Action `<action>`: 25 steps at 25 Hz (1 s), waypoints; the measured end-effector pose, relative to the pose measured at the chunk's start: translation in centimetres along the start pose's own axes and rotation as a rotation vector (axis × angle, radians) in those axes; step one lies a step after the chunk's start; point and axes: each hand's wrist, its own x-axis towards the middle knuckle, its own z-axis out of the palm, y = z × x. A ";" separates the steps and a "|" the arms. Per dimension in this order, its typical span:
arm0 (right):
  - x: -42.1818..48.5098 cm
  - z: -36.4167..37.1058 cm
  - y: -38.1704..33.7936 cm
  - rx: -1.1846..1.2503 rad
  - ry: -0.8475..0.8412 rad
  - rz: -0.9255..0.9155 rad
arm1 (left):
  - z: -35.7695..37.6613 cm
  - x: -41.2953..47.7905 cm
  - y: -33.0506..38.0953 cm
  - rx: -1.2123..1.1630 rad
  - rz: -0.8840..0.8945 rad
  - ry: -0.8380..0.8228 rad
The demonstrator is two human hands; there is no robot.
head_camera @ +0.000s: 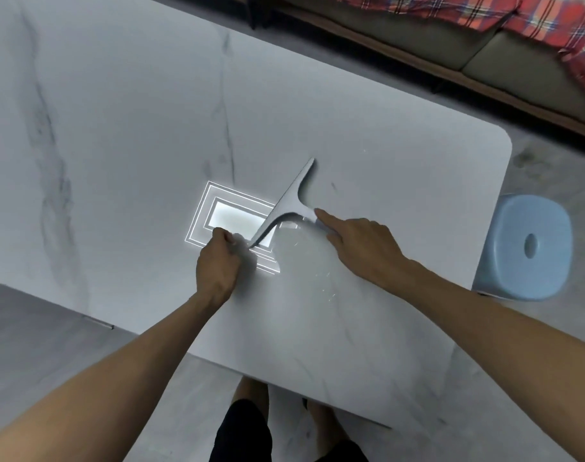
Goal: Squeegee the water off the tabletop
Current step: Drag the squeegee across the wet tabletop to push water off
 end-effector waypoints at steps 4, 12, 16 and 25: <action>-5.2 1.0 4.7 -0.111 -0.075 -0.023 | 0.6 -0.2 0.8 0.024 0.013 -0.121; -8.6 -7.0 11.9 -0.079 -0.072 0.217 | 4.0 0.1 3.8 0.255 0.315 -0.240; 1.6 -9.1 12.4 0.144 0.149 0.329 | 5.3 2.1 5.1 0.317 0.352 -0.262; 12.8 -6.3 5.7 0.241 0.214 0.593 | 2.6 5.0 3.2 0.370 0.413 -0.231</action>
